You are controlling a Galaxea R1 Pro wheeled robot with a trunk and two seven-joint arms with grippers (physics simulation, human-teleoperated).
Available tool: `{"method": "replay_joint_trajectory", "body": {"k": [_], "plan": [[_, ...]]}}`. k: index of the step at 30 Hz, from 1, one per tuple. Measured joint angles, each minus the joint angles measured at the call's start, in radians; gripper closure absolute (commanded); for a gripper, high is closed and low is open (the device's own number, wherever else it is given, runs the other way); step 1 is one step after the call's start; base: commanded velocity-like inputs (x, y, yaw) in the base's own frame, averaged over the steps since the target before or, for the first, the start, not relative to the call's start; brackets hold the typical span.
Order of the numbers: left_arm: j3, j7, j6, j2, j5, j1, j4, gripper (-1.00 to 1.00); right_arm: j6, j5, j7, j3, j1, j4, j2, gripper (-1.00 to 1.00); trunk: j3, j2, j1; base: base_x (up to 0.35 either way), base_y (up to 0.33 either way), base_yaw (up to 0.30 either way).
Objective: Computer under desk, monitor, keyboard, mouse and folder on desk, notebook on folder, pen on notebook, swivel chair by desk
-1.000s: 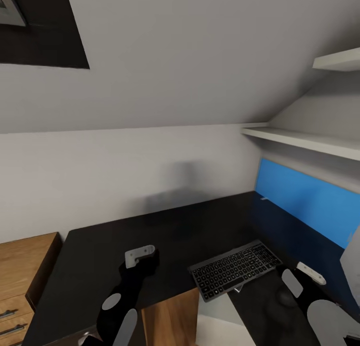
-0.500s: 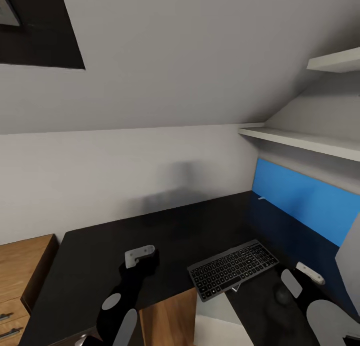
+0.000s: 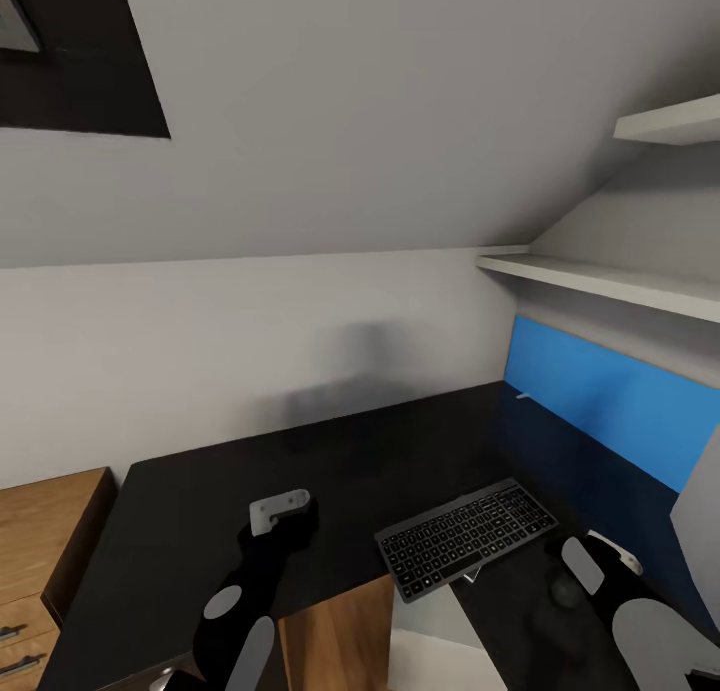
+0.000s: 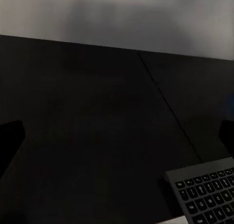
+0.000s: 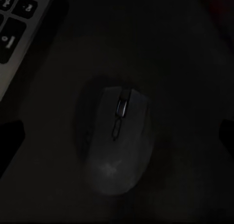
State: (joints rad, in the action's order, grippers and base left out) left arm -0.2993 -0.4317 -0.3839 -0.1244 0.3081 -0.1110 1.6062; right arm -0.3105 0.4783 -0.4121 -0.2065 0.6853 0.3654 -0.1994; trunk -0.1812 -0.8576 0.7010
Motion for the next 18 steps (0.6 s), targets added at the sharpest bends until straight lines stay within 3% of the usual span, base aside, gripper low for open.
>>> {"method": "replay_joint_trajectory", "body": {"k": [5, 18], "plan": [[-0.001, 0.000, 0.000, 0.000, 0.000, 0.000, 0.000, -1.00, -0.002, 0.000, 0.000, -0.001, 0.000, -0.001, 0.000, -1.00, 0.000, 0.000, 0.000, 0.000, 0.000, 0.000], [-0.001, 0.000, 0.000, 0.000, 0.000, 0.000, 0.000, -1.00, -0.003, 0.000, 0.000, 0.000, 0.000, -0.001, 0.000, -1.00, -0.041, -0.091, 0.050, 0.000, 0.000, 0.000]]}}
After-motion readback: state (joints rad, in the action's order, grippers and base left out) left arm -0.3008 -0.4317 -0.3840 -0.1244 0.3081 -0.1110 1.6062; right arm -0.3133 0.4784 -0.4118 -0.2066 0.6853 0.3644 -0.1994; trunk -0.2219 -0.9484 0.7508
